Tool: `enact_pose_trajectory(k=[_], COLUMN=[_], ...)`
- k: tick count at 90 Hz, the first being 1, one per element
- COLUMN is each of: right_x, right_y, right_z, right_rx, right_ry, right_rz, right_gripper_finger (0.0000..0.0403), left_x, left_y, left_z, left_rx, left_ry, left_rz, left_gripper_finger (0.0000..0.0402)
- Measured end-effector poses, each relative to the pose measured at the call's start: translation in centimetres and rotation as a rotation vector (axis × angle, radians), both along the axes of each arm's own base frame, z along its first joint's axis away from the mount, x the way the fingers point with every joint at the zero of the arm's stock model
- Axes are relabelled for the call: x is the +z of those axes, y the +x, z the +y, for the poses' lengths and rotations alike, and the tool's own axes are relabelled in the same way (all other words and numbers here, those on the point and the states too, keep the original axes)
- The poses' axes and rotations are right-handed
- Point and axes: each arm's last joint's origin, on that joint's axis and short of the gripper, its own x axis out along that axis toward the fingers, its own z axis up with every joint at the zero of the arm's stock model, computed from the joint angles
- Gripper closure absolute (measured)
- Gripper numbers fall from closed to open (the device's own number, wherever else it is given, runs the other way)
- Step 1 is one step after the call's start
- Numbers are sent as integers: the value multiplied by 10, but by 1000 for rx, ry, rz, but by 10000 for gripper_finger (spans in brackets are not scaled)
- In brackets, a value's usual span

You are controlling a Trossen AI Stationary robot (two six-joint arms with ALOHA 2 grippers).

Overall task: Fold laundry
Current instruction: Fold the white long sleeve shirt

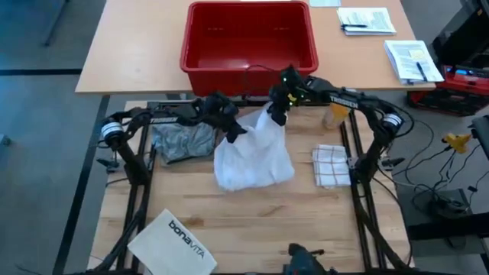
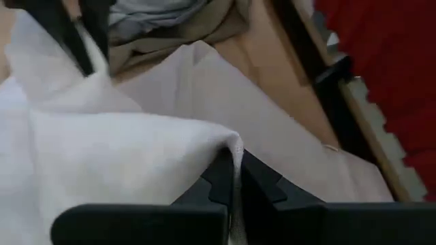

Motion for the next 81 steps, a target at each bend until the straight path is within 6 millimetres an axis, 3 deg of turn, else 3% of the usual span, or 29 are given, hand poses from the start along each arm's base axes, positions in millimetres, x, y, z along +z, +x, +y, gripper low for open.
enact_pose_trajectory(k=[30, 46, 64, 73, 81], right_x=[-10, -18, -32, -34, -34], right_y=[-1, 3, 6, 6, 6], right_z=[-22, -31, -37, -37, -37], right_rx=[-41, -81, -110, -117, -115], right_ry=[-59, -100, -109, -100, -98], right_rz=[6, 8, 61, 62, 68], right_gripper_finger=[403, 403, 403, 401, 381], left_x=[11, 2, -7, -8, -8], left_y=[-11, -18, -18, -19, -19], left_z=[28, 42, 44, 45, 45], left_rx=[132, 184, 192, 203, 207], left_ry=[144, 155, 133, 133, 126], left_rz=[-68, -20, 24, 28, 33], left_gripper_finger=[401, 401, 400, 381, 336])
